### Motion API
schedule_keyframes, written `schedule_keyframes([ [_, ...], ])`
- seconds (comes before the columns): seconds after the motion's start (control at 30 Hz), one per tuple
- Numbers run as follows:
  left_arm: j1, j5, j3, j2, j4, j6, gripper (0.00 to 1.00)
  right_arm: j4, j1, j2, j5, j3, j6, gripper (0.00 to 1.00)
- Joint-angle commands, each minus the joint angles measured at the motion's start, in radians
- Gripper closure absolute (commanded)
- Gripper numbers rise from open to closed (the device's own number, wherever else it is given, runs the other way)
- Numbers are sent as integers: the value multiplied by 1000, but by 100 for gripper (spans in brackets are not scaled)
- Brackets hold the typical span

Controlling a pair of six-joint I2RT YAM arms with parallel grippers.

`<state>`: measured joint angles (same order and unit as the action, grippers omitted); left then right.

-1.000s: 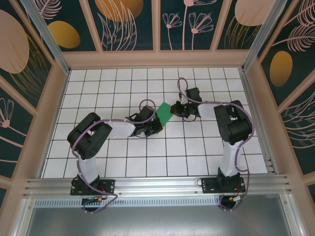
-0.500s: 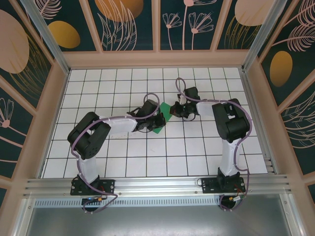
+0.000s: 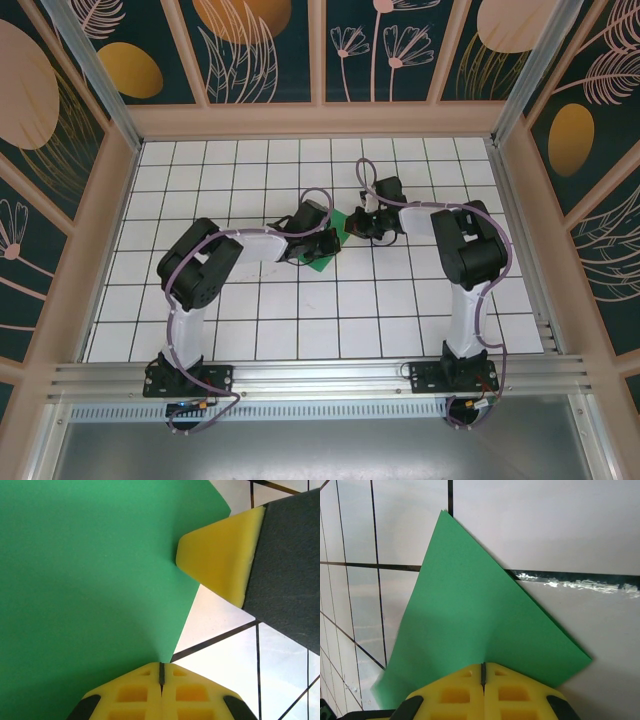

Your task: Fold a paper plane with a square sheet of paper (pick it up from the middle)

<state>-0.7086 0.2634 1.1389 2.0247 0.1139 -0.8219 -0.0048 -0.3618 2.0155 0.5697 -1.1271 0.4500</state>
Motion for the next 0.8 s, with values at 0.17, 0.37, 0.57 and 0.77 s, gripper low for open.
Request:
schedule_keyframes([
  [0.17,4,78,-72,-3,-40,85,100,-112,0,78,-74,-2,-28,100],
  [0.37,4,141,-180,-66,-36,123,100,-133,3,90,-98,-9,-25,100],
  [0.57,3,193,-266,-120,-38,145,100,-141,4,98,-106,-11,-22,100],
  [0.77,2,176,-306,-146,-68,153,100,-141,4,102,-111,-9,-19,100],
])
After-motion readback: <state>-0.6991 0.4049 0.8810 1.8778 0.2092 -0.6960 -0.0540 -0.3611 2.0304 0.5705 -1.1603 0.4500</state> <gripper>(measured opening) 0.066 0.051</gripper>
